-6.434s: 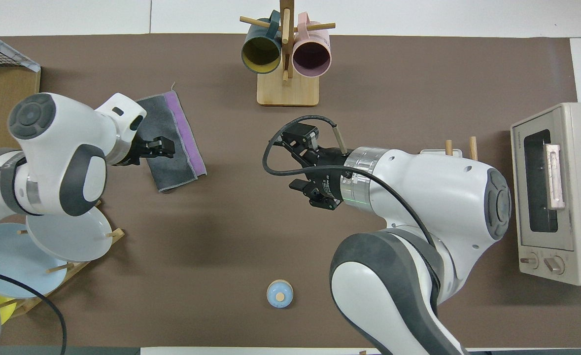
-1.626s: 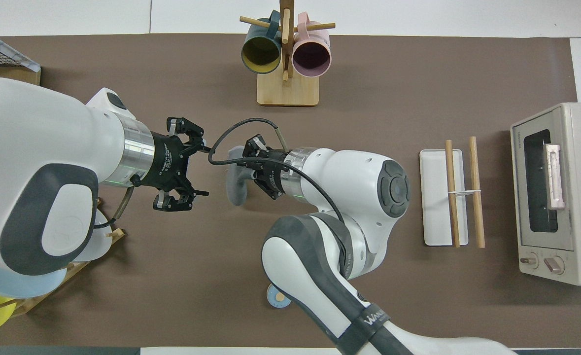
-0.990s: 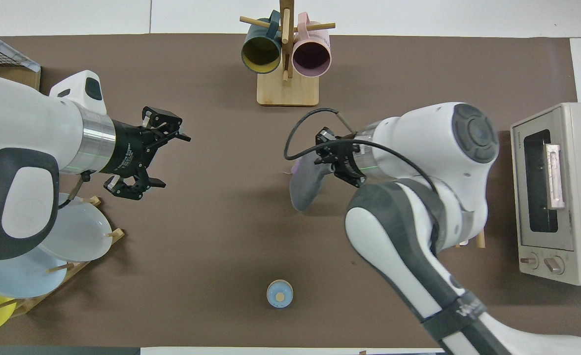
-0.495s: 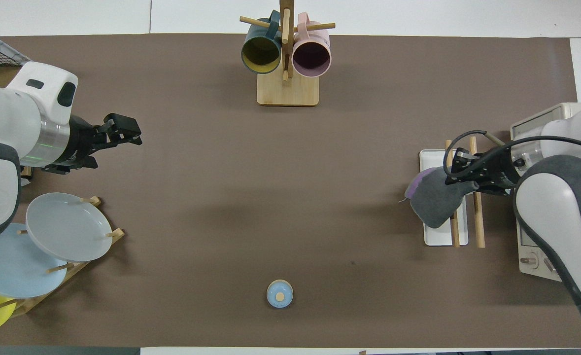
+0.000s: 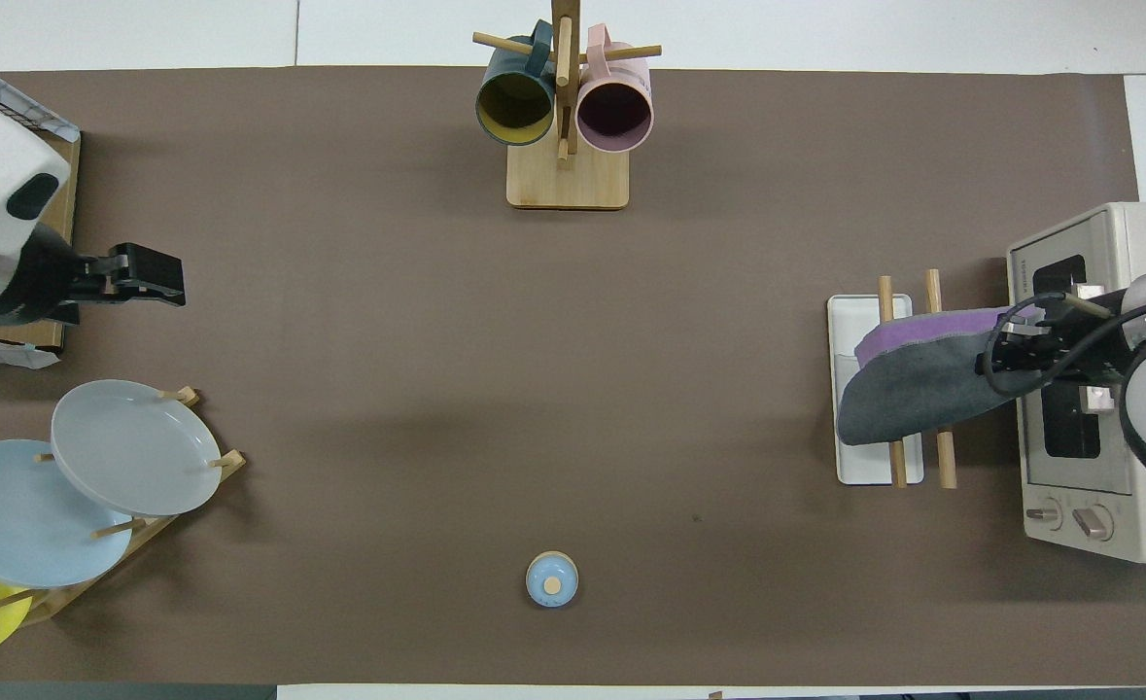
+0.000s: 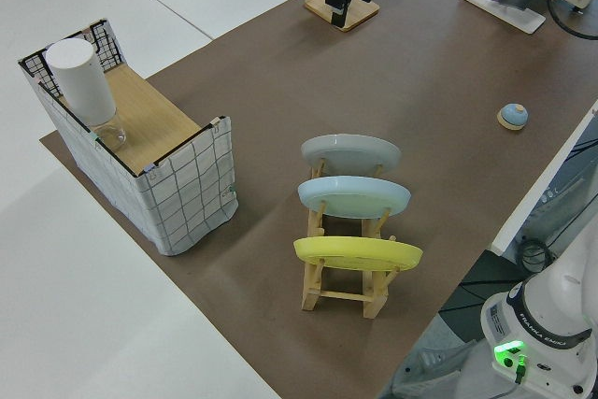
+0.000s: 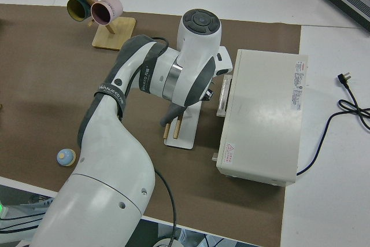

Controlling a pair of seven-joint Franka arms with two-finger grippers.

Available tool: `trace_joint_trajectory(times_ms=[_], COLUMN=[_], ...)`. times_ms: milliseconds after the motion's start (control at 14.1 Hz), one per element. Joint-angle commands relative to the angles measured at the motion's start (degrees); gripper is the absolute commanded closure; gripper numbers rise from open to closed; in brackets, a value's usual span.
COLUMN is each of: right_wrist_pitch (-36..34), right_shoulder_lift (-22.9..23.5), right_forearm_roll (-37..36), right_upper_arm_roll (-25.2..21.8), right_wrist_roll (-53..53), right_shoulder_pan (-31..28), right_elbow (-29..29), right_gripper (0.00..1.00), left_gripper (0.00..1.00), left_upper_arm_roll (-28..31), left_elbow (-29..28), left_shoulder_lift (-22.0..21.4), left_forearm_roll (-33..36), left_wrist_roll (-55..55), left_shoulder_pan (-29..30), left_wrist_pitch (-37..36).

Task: Fold towel and hang on rack
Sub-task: 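Drape the towel over the wooden dowels and open the right gripper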

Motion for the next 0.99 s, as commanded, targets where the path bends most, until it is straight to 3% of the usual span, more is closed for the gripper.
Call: trace_joint_trajectory(times_ms=[0, 71, 212, 566, 919], right_wrist_pitch=[2.29, 2.29, 2.20, 1.50, 0.71], right_shoulder_lift=[-2.32, -2.32, -2.32, -2.14, -1.53], right_forearm_roll=[-1.58, -1.58, -1.67, -4.30, -7.46], right_upper_arm_roll=[0.92, 0.92, 0.92, 0.83, 1.09], right_wrist_roll=[-2.16, -2.16, -2.25, -8.04, -8.40], right_shoulder_pan=[-0.65, -0.65, -0.65, -1.79, -1.10], right_elbow=[-3.45, -3.54, -3.45, -2.75, 3.65], right_gripper=[1.00, 0.98, 0.00, 0.00, 0.00], left_gripper=[0.00, 0.00, 0.00, 0.00, 0.00], left_upper_arm_roll=[4.69, 4.77, 4.77, 4.60, 4.60], left_elbow=[0.55, 0.46, 0.63, 2.75, 2.39], left_shoulder_lift=[-0.38, 0.05, 0.58, 1.56, 0.68], left_forearm_roll=[0.99, 0.37, 0.19, -2.61, -3.15], left_wrist_roll=[1.55, 1.73, 2.08, 2.08, 2.00], left_shoulder_pan=[-5.94, -6.03, -6.38, -5.85, -5.76], left_wrist_pitch=[-3.44, -2.74, -0.55, -1.15, -0.98])
